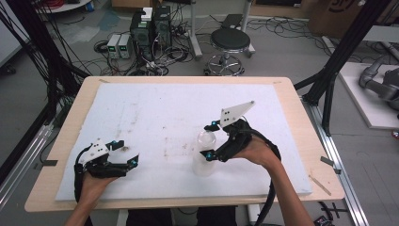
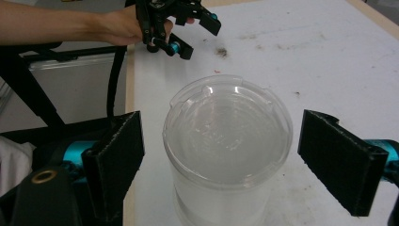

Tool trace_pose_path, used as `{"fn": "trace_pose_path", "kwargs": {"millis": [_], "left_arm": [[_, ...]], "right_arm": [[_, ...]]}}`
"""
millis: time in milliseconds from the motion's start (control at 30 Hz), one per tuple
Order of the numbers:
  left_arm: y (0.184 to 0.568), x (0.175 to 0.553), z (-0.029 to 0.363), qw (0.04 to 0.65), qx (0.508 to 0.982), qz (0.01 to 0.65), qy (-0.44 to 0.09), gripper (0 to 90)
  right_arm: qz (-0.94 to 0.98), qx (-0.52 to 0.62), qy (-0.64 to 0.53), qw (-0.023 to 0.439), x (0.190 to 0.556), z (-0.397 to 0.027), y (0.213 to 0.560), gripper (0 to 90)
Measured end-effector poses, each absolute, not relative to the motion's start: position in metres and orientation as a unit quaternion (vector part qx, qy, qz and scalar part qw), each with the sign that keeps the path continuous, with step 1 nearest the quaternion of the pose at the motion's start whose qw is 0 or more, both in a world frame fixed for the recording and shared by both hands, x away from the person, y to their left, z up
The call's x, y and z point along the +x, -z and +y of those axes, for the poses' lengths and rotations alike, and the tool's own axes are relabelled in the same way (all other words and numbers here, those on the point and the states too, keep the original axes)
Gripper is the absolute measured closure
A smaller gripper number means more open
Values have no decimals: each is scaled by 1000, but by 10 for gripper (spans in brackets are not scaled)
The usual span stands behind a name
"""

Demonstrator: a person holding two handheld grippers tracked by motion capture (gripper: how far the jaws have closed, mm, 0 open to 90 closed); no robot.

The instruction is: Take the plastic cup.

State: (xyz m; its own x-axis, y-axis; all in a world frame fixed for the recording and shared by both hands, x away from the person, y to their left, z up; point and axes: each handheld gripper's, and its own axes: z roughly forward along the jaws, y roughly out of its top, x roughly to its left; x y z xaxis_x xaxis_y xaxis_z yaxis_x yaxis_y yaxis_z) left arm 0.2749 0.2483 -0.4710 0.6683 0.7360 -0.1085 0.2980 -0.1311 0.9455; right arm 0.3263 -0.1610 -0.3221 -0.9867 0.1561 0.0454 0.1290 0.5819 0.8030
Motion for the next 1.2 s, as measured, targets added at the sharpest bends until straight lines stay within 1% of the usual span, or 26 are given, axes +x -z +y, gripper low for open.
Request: {"fn": "trace_pose_path", "kwargs": {"millis": [267,333,433,500,600,633,700,1200], "left_arm": [[471,275,248,554,727,355,-197,124],[471,275,248,554,727,355,-196,124],[471,275,248,554,727,356,-196,124],[471,275,248,553,727,356,-196,124],[471,275,248,554,727,356,-196,124],[471,275,248,554,727,356,-196,124],[471,275,248,554,727,356,-197,124],[471,275,248,554,726,357,-195,124]], "right_arm": [[893,75,-444,1,329,-152,335,192],[894,73,-442,-3,329,-150,337,236],[895,74,-440,-6,330,-150,339,245],[896,74,-438,-4,330,-149,339,282],[897,76,-436,-3,330,-150,339,320],[897,76,-436,-3,330,-150,339,320],[897,76,-435,2,331,-151,338,357],[897,78,-435,5,330,-151,332,372]]}}
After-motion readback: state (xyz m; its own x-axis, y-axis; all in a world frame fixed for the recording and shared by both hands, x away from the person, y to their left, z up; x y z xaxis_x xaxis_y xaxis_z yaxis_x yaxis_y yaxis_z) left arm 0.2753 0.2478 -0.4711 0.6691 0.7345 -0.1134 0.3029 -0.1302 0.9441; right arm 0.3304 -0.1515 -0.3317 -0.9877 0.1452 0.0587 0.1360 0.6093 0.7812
